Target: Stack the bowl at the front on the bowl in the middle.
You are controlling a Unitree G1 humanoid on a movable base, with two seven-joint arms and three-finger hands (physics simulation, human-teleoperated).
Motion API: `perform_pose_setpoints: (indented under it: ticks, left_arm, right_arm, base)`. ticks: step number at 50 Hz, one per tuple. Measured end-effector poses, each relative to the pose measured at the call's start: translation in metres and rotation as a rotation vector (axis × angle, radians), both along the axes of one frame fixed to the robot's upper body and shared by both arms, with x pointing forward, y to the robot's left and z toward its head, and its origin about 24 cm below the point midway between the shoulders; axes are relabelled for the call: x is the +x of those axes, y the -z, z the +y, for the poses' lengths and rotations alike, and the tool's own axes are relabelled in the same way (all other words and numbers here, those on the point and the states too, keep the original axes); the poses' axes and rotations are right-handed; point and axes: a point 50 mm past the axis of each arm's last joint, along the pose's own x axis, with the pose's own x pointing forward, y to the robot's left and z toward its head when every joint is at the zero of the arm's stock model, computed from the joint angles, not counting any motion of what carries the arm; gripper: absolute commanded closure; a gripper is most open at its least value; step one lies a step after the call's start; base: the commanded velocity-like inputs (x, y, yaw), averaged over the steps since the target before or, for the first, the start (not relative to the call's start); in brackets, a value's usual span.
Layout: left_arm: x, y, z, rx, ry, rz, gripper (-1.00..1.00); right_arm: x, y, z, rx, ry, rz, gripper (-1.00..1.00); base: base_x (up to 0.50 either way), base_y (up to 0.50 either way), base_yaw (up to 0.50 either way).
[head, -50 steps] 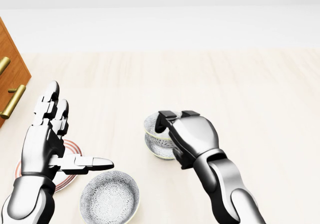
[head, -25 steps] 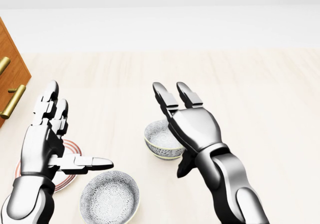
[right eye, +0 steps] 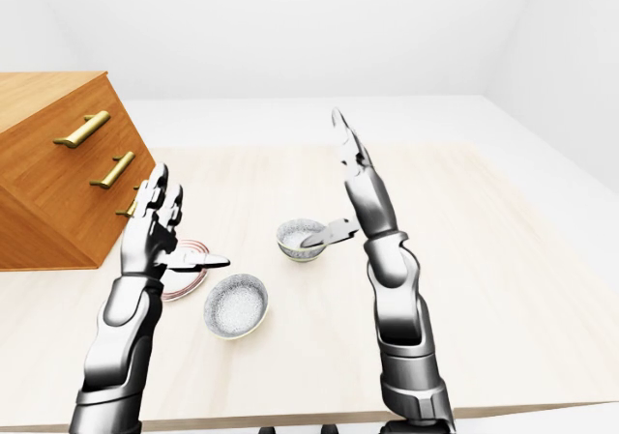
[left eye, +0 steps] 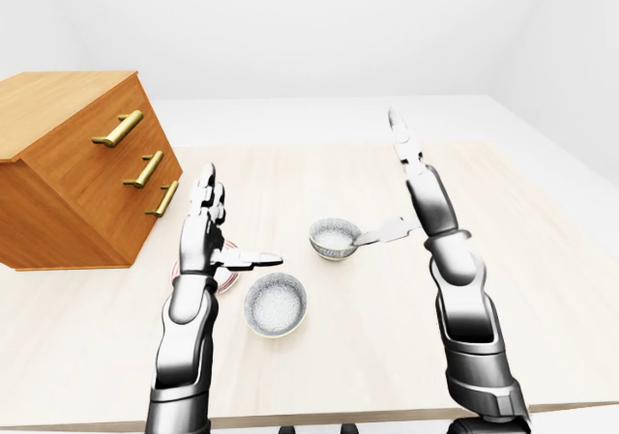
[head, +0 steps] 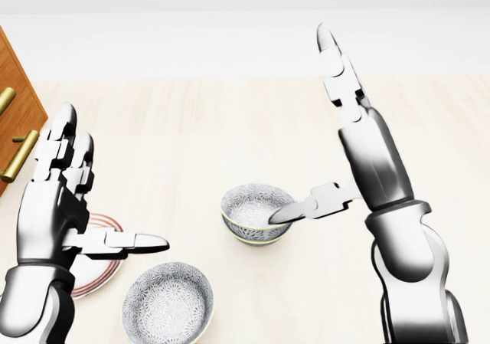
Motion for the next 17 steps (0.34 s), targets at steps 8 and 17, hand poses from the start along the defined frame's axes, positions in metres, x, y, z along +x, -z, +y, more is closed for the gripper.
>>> perform_pose_setpoints:
  ticks: [8,17]
  left_arm:
    - [-0.003,-0.008,0.0,0.008,-0.001,-0.035,-1.0]
    - [-0.006,-0.013,0.0,0.011,-0.003,-0.059,-1.0]
  right_arm:
    - [-0.013,-0.008,-0.016,0.177,0.002,-0.036,-1.0]
    - [-0.017,-0.005,-0.02,0.297,0.013,-0.041,-1.0]
  base:
    - [0.0,0.0,0.0]
    - [0.0,0.0,0.0]
